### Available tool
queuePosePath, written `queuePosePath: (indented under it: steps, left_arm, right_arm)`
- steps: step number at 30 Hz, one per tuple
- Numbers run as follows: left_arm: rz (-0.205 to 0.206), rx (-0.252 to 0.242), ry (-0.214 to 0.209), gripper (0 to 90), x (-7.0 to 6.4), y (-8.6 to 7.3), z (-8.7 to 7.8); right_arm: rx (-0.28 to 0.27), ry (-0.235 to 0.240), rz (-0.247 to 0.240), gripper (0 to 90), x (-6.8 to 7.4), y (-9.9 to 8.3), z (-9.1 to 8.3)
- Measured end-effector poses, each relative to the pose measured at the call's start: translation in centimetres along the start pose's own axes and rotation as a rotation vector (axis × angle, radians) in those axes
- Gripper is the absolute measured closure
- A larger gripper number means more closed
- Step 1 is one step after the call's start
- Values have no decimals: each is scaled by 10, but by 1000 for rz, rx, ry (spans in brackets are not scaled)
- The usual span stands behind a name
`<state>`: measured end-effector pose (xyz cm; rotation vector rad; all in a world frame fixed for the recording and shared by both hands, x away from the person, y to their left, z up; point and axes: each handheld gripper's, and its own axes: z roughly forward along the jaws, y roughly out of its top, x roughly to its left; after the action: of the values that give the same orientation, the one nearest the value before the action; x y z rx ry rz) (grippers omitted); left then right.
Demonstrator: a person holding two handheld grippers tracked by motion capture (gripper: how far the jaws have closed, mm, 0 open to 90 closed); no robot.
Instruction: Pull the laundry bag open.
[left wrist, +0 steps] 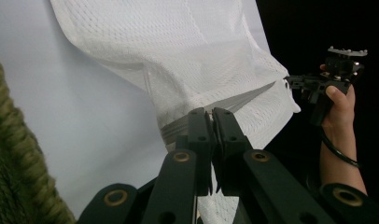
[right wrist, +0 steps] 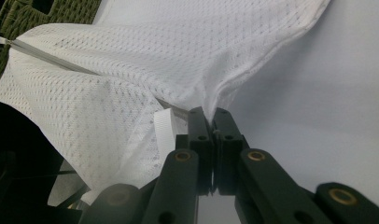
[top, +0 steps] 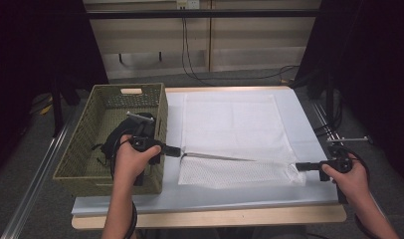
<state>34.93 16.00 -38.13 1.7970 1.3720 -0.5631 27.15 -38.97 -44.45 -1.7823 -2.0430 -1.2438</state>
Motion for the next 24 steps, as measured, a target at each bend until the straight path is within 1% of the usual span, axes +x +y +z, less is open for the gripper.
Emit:
queuePosePath:
  steps: [2,4,5,6,7,8,9,11,14,15,16,17,18,19,20,21,22,24]
  left_arm:
    - [0,4,0,869,0,0,0]
    - [4,0,2,869,0,0,1]
    - [-2,0,14,869,0,0,1]
    - [-5,-2,13,869,0,0,0]
    - [2,-6,8,869,1,0,-1]
    - [-2,3,-3,869,2,0,-1]
    - [-5,0,-3,869,2,0,-1]
    - [-7,2,12,869,1,0,0]
    - [-13,6,5,869,1,0,-1]
    - [-4,3,18,869,2,0,-2]
    - [-14,6,33,869,2,-1,-2]
    - [-11,0,25,869,4,-1,-3]
    - [-20,-5,21,869,5,-1,-4]
    - [-26,-11,29,869,7,-1,-6]
    - [-29,-18,32,870,8,-1,-8]
    - [-35,-16,17,869,9,-1,-9]
    - [-32,-11,7,869,9,-1,-10]
    - [-35,-15,18,869,9,-1,-10]
  right_arm:
    - [3,2,-3,888,-1,0,0]
    - [6,-6,-1,888,-1,0,0]
    - [6,-6,-1,888,-1,0,0]
    - [1,-17,-4,888,-1,0,0]
    - [0,-10,-4,888,-2,0,-1]
    - [-3,2,1,889,-3,-1,-2]
    - [-5,1,1,888,-3,-1,-3]
    - [-2,-2,-3,888,-3,-1,-2]
    - [2,-2,3,889,-3,-1,-2]
    - [2,-2,7,889,-3,-1,-2]
    - [1,-15,5,890,-3,-1,-3]
    - [1,-27,2,889,-3,-1,-3]
    - [-3,-30,4,889,-4,-1,-4]
    - [-2,-30,13,889,-5,-1,-5]
    - [-8,-37,11,889,-6,-1,-6]
    - [-10,-42,12,889,-6,-1,-6]
    - [-11,-28,13,889,-7,-1,-7]
    - [-8,-29,9,889,-6,-1,-6]
